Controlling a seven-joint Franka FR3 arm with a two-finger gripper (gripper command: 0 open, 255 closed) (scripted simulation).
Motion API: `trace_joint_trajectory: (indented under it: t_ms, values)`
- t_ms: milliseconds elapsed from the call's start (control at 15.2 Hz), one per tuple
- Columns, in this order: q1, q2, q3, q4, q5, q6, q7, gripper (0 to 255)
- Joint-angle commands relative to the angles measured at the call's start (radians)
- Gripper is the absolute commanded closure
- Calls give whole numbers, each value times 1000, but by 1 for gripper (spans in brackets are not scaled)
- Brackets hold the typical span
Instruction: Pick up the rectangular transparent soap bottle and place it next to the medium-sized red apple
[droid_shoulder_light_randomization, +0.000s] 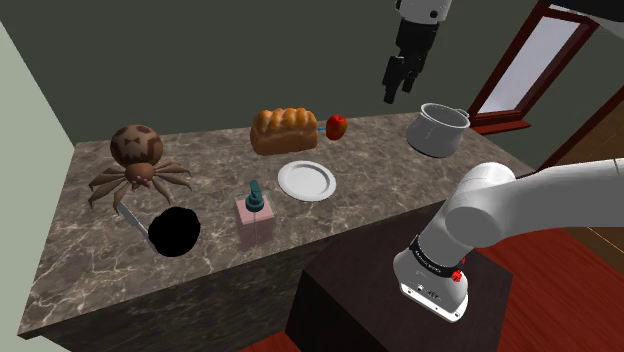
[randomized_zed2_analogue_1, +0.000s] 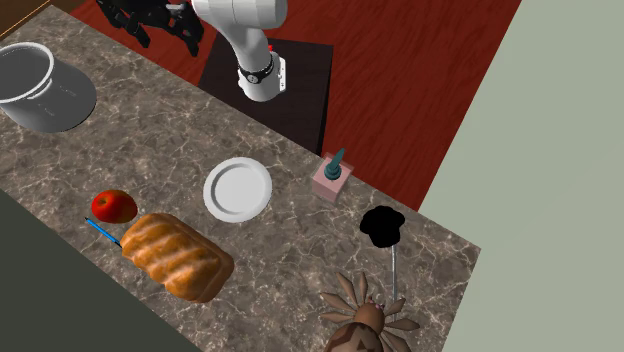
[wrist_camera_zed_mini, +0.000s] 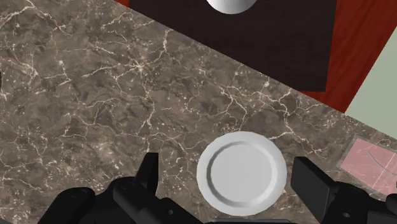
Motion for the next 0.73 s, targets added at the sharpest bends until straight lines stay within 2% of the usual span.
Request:
trace_joint_trajectory:
  t_ms: [0,660]
  values:
    - [0,0,0,0,0,0,0,0]
    - [66,128,168,-60,153,176,207,0]
